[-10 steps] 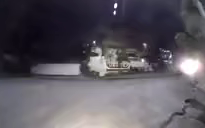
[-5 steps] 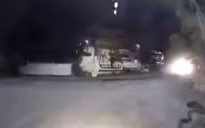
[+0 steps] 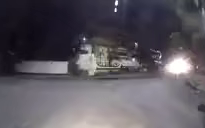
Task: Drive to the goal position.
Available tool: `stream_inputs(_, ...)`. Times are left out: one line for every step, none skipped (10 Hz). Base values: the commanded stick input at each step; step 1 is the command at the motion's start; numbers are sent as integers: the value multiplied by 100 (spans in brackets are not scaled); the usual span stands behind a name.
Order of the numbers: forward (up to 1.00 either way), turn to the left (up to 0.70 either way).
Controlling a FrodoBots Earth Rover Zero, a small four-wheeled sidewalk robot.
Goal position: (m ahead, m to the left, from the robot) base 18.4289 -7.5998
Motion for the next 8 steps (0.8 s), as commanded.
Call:
stream_inputs(70, -35)
stream_inputs(70, -35)
stream_inputs(70, -35)
stream_inputs(70, -35)
stream_inputs(70, -35)
stream_inputs(70, -35)
stream_inputs(70, -35)
stream_inputs(70, -35)
